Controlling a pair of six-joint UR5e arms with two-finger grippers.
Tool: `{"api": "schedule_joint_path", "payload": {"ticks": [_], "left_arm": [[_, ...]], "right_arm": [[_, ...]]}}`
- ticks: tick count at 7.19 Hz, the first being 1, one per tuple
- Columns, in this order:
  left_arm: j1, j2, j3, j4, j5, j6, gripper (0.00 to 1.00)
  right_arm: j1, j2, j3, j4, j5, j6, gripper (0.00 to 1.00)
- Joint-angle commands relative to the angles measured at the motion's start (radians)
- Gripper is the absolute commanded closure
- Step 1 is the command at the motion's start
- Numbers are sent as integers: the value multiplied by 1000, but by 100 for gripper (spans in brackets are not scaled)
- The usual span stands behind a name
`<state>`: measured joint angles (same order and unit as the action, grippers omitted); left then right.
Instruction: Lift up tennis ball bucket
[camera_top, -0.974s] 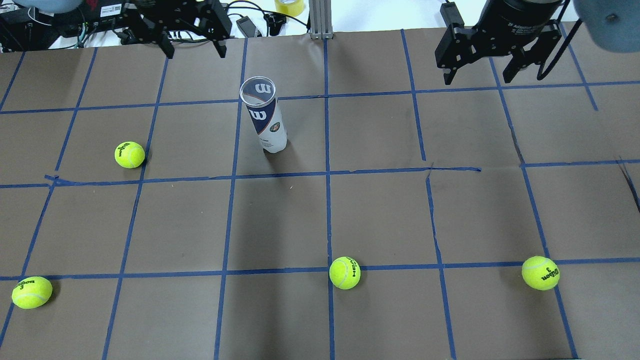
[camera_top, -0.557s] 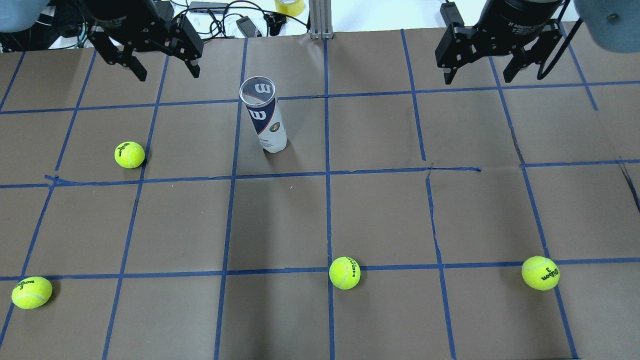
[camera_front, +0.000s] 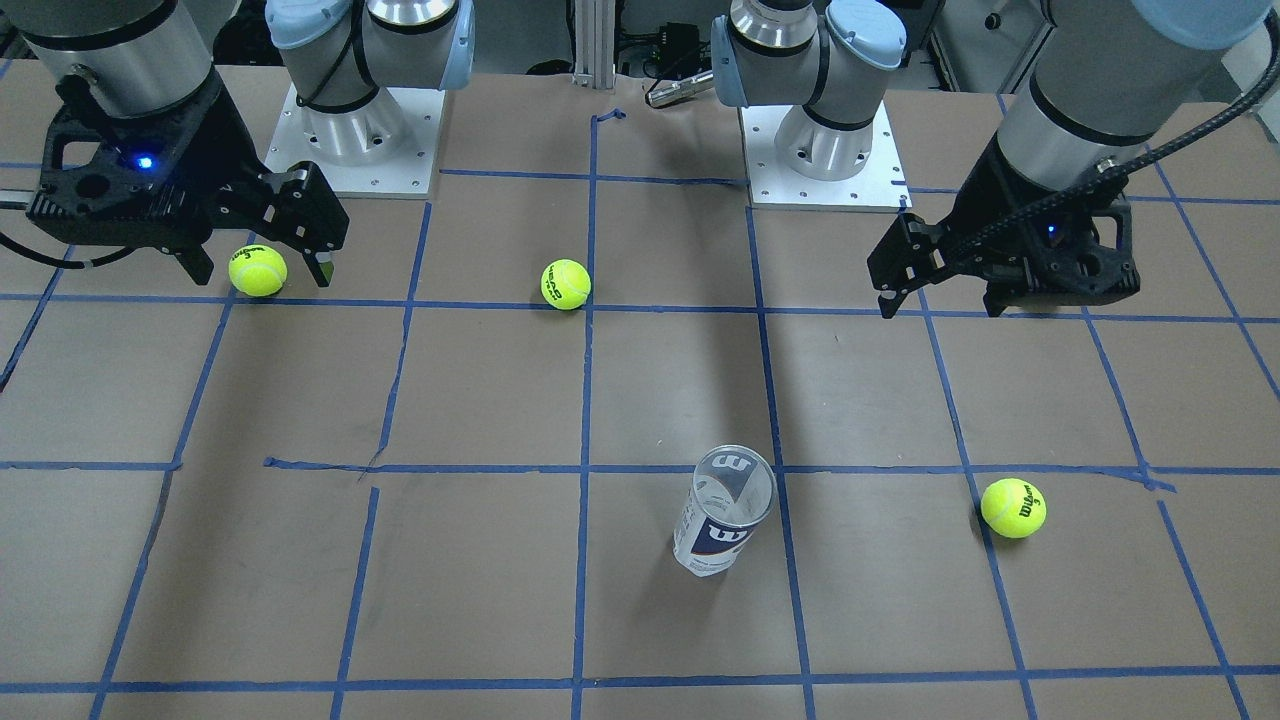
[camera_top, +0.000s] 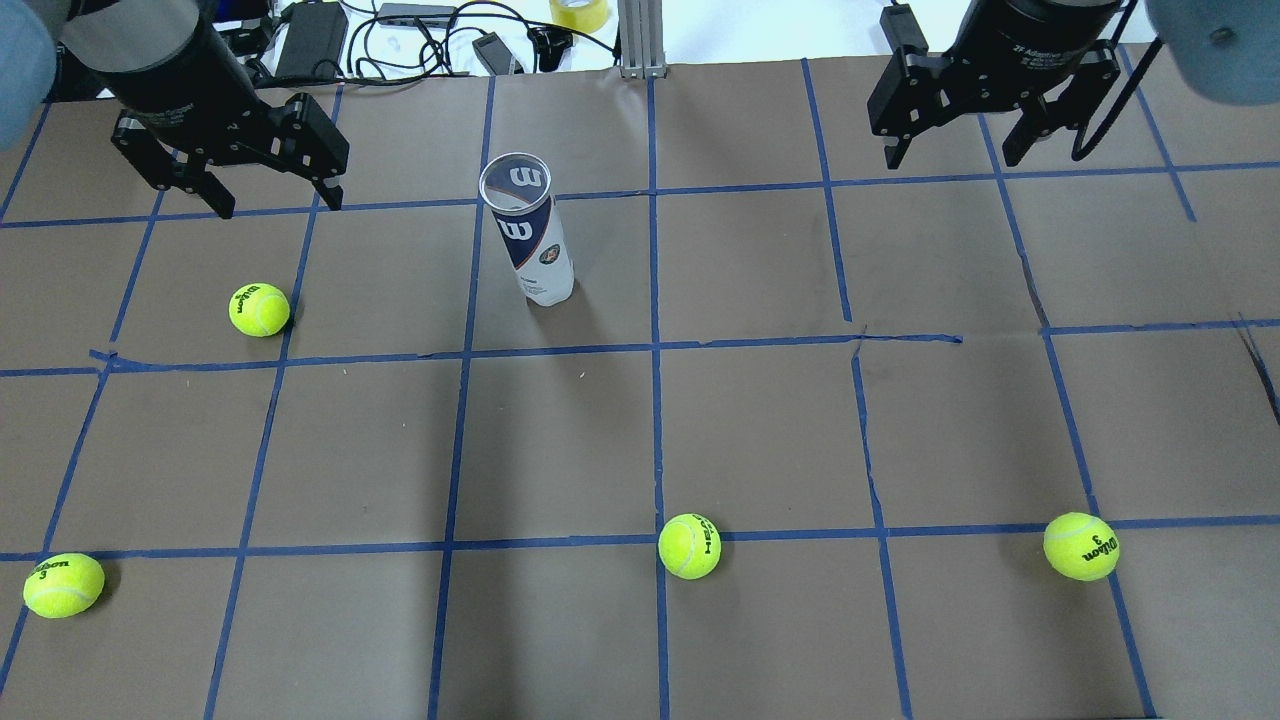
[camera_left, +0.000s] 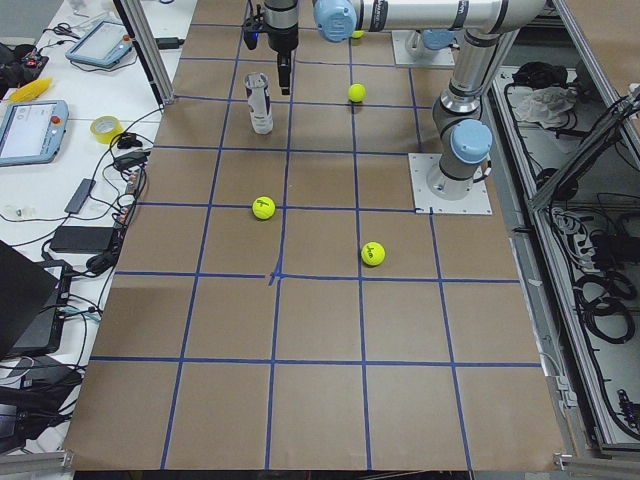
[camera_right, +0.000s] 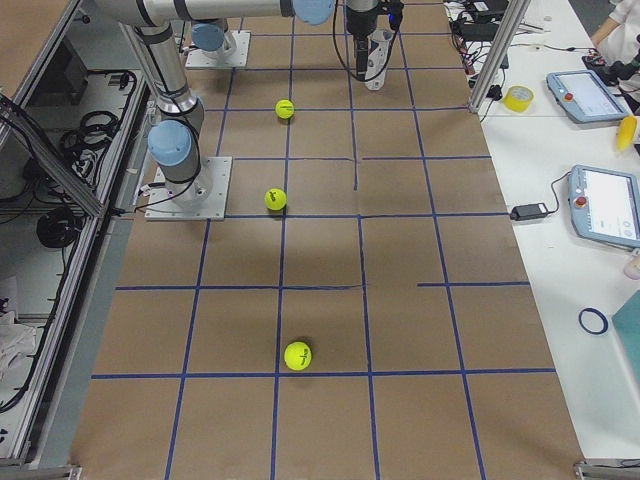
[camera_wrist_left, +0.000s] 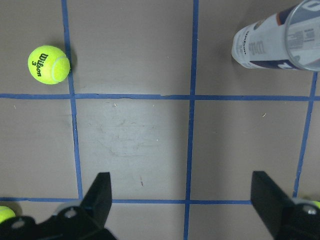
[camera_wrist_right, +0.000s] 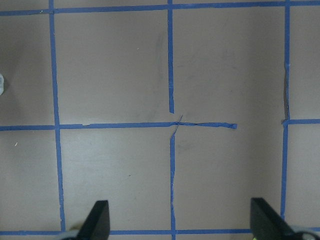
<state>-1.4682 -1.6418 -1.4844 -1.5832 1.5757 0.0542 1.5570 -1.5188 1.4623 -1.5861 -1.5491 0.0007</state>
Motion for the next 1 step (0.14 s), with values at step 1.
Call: {"api": "schedule_joint_path", "payload": {"ticks": [1], "left_arm": [[-1,7,-8,-1,3,-7,0]], "right_arm": [[0,0,0,0,1,-1,0]]}}
